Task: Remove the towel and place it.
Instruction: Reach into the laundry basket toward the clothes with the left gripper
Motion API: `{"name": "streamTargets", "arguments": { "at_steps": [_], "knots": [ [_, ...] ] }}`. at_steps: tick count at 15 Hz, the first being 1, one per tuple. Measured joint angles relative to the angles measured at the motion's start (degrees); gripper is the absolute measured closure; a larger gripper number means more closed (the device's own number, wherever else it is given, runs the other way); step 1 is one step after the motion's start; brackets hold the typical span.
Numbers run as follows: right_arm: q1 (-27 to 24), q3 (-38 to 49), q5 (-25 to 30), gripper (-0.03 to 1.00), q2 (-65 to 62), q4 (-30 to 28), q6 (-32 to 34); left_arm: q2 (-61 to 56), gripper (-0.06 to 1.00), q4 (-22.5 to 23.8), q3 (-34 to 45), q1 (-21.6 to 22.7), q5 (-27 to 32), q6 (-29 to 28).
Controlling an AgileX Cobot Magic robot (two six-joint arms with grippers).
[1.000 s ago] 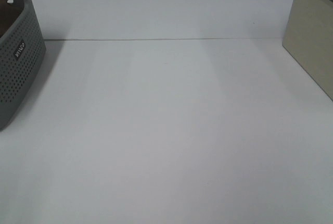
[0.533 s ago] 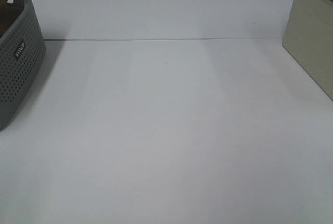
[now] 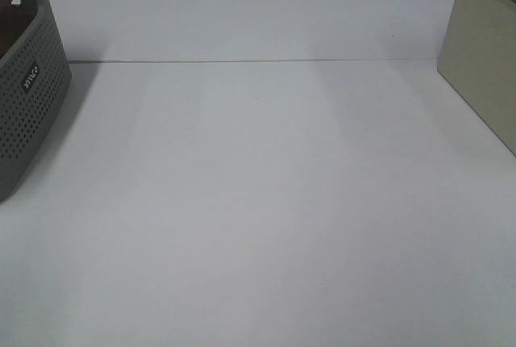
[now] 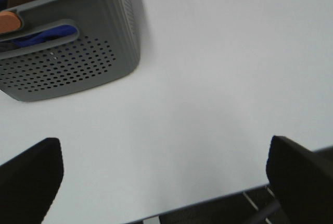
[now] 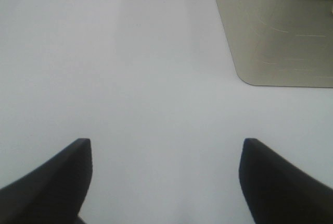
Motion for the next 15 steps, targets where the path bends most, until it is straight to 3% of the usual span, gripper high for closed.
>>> {"name": "streamTargets", "arguments": {
  "at_steps": [5,7,12,15],
  "knots": [
    [0.0,0.0,0.0,0.21,0.0,0.0,0.0,23.6,-0.05,0.7,-11.2,0.0,1.5,16.6],
    [0.0,0.0,0.0,0.21,0.0,0.0,0.0,37.5,-0.05,4.8,-18.8,0.0,0.0,25.6],
    [0.0,0.0,0.0,0.21,0.0,0.0,0.0,62.1,-0.05,16.9,-36.5,0.0,-0.9,30.9],
    [0.0,0.0,0.0,0.21,0.0,0.0,0.0,71.8,-0.05,21.0,-43.8,0.0,-0.9,33.5]
  ]
}}
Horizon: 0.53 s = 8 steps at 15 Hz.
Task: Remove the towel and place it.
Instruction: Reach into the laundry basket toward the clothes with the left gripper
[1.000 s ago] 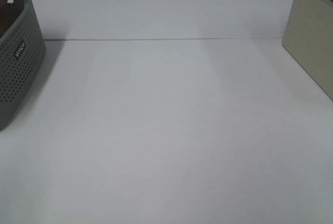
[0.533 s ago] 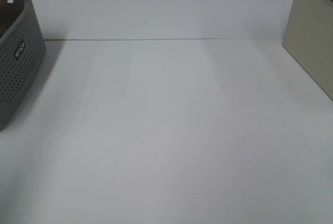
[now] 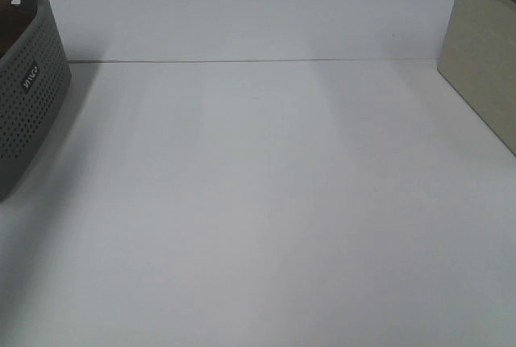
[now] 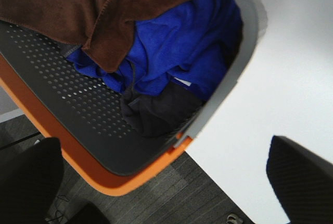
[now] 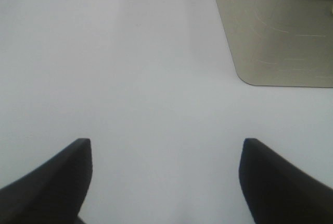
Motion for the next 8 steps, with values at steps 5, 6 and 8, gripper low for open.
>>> {"name": "streamTargets", "arguments": {
  "at_steps": [5,6,8],
  "knots": [
    [0.0,0.0,0.0,0.21,0.0,0.0,0.0,17.9,-0.05,6.5,-12.4,1.6,-0.9,3.4],
    [0.0,0.0,0.0,0.21,0.0,0.0,0.0,21.8,-0.05,7.0,-15.0,2.8,-1.1,3.7],
    [0.0,0.0,0.0,0.21,0.0,0.0,0.0,30.2,-0.05,7.4,-20.3,4.6,-1.4,5.0]
  ]
}}
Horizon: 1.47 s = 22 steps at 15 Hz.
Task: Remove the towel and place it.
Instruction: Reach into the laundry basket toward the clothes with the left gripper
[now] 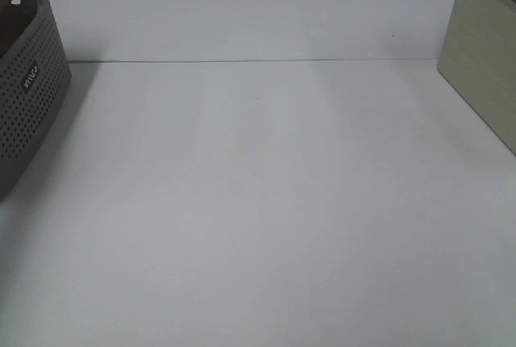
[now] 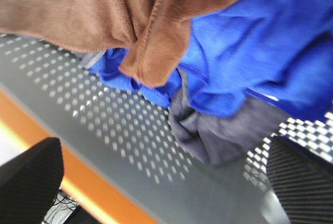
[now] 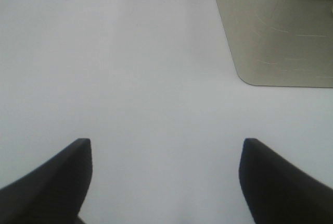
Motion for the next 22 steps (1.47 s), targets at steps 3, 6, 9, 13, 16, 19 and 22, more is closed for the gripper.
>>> {"name": "streamTargets", "arguments": {
  "at_steps": [3,6,9,13,16,19,22],
  "knots": [
    [0.0,0.0,0.0,0.21,0.0,0.0,0.0,12.1,-0.05,-0.2,-8.5,0.1,-1.7,1.4],
    [0.0,0.0,0.0,0.21,0.0,0.0,0.0,17.5,-0.04,-1.4,-11.3,0.1,-2.9,1.4],
    [0.0,0.0,0.0,0.21,0.0,0.0,0.0,18.4,0.0,-1.5,-11.4,0.3,-3.0,1.4],
    [0.0,0.0,0.0,0.21,0.0,0.0,0.0,18.4,0.31,-1.5,-11.4,0.3,-2.4,1.7],
    [0.0,0.0,0.0,0.21,0.0,0.0,0.0,18.4,0.57,-1.5,-11.4,0.5,-2.4,0.8],
    [0.0,0.0,0.0,0.21,0.0,0.0,0.0,18.4,0.63,-1.5,-11.4,0.7,-2.5,-1.7],
    [0.0,0.0,0.0,0.21,0.0,0.0,0.0,18.4,0.75,-1.5,-11.4,0.7,-2.6,-1.7]
  ]
}}
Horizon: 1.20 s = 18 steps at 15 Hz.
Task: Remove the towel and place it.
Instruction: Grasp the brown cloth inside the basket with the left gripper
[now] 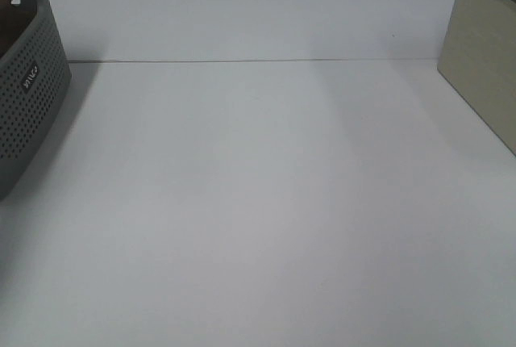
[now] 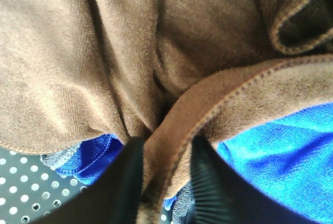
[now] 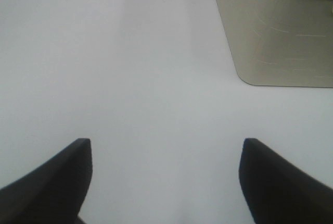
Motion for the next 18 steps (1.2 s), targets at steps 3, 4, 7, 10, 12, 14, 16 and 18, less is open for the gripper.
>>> {"name": "streamTargets", "arguments": {
  "at_steps": [3,4,7,10,12,14,16,18],
  "knots": [
    [0.0,0.0,0.0,0.21,0.0,0.0,0.0,0.0,0.94,0.6,0.0,0.0,0.3,1.0],
    [0.0,0.0,0.0,0.21,0.0,0.0,0.0,0.0,0.94,0.7,0.0,0.0,0.7,1.0],
    [0.0,0.0,0.0,0.21,0.0,0.0,0.0,-1.6,0.94,1.3,-1.1,0.0,3.0,-0.3],
    [0.0,0.0,0.0,0.21,0.0,0.0,0.0,-5.4,0.94,1.3,-4.1,-0.7,6.9,-4.2],
    [0.0,0.0,0.0,0.21,0.0,0.0,0.0,-9.0,0.94,1.1,-4.8,-2.4,7.3,-5.3],
    [0.0,0.0,0.0,0.21,0.0,0.0,0.0,-12.2,0.94,1.0,-4.8,-4.7,7.5,-7.0],
    [0.0,0.0,0.0,0.21,0.0,0.0,0.0,-15.5,0.94,0.9,-5.0,-7.4,7.6,-8.4],
    [0.0,0.0,0.0,0.21,0.0,0.0,0.0,-18.0,0.94,0.9,-5.7,-10.1,7.7,-9.7]
  ]
}}
